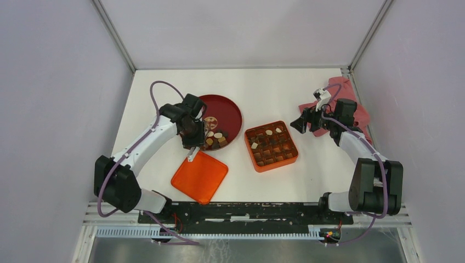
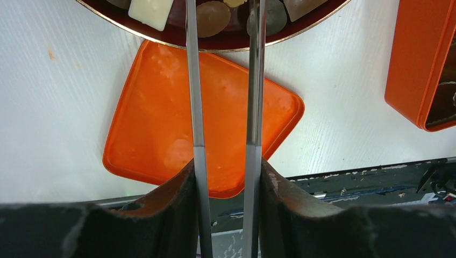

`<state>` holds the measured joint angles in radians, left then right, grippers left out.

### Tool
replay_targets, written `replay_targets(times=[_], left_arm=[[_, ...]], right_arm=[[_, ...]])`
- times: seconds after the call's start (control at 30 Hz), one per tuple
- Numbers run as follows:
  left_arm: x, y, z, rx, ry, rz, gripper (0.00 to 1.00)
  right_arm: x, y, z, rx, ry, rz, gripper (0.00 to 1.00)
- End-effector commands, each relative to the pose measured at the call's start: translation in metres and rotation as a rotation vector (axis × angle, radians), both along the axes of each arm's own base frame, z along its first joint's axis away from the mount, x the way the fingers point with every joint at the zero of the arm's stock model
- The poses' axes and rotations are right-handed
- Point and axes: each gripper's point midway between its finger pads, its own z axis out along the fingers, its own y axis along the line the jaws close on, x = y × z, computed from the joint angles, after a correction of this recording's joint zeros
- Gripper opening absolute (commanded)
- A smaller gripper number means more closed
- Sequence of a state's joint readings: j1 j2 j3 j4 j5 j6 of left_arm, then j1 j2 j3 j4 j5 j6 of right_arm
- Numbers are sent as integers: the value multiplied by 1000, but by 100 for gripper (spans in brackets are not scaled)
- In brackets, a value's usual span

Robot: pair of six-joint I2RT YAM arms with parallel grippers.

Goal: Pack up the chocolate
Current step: Pick up the fake chocolate from the plate.

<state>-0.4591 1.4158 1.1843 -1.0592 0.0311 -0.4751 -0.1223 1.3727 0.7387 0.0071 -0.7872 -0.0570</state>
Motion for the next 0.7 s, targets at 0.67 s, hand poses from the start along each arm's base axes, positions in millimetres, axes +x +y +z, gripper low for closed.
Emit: replay_targets(times=[0.67], left_arm=[[28, 34, 8, 136, -34, -357, 45]], right_arm=[[9, 4, 15, 14, -52, 23, 82]])
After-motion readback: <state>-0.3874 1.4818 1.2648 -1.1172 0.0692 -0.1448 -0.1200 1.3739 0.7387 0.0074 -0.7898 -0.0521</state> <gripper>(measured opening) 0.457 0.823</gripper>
